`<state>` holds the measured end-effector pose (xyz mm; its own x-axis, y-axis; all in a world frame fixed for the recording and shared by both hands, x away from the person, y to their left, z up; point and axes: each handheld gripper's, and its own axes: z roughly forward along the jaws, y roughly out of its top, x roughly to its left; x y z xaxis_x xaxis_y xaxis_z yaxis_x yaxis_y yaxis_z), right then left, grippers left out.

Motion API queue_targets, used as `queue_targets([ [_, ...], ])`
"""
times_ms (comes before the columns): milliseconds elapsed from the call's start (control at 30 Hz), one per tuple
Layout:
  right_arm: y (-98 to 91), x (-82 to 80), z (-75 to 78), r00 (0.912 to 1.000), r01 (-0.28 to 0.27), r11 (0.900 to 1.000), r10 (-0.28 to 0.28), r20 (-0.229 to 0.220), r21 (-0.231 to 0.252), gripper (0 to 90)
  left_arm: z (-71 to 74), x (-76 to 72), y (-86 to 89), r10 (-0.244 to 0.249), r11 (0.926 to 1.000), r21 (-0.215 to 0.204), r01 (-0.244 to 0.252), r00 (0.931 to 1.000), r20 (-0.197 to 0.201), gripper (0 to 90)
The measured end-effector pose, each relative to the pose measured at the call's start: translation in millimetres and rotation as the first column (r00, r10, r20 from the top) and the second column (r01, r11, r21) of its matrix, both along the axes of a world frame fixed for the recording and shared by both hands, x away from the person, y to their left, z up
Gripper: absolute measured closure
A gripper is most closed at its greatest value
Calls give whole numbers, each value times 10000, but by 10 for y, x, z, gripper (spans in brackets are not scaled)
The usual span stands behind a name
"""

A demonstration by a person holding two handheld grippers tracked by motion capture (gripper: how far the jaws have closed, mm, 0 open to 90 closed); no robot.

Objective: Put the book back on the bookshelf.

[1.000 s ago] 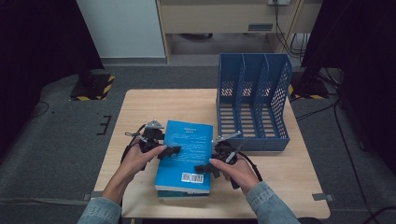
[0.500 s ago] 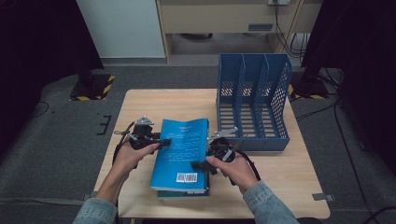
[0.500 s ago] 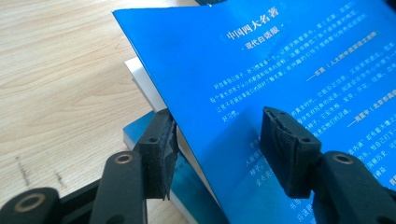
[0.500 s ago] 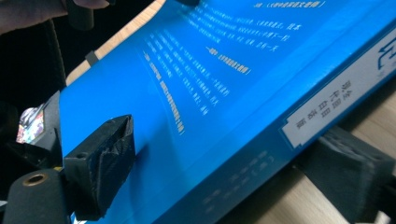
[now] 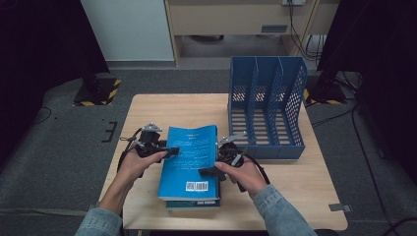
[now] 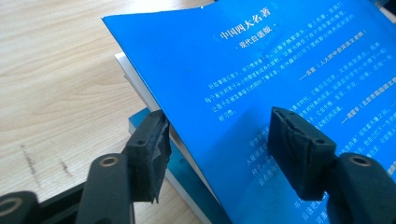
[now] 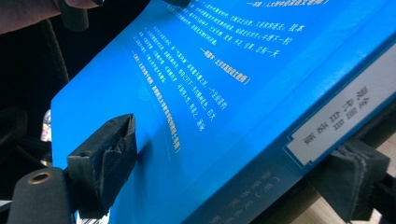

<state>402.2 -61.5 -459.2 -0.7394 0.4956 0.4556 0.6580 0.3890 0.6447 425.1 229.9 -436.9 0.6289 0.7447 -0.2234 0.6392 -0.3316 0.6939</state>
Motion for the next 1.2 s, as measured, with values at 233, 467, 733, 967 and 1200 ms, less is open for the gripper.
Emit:
queue_targets([
  [233, 1, 22, -10, 9998, -151, 9998, 153, -83, 158, 151, -40, 59, -44, -67, 10000, -30, 66, 9996, -286, 252],
  [467, 2, 54, -14, 9993, -126, 9993, 139, -352, 364, 188, 51, 65, -27, 168, 9996, 232, -166, 9998, -83, 396],
  [733, 45, 64, 91, 9989, -187, 9970, 220, -425, 753, 313, 158, 49, 47, 439, 9988, 220, -441, 9990, 96, 717],
  [967, 85, 133, 178, 9976, -323, 9982, 353, -594, 508, 336, 304, 20, 101, 370, 9993, 45, -371, 9991, 216, 796],
  [1200, 93, 156, 165, 9976, -373, 9982, 399, -561, 475, 324, 297, 24, 110, 293, 9996, 17, -294, 9993, 242, 801],
])
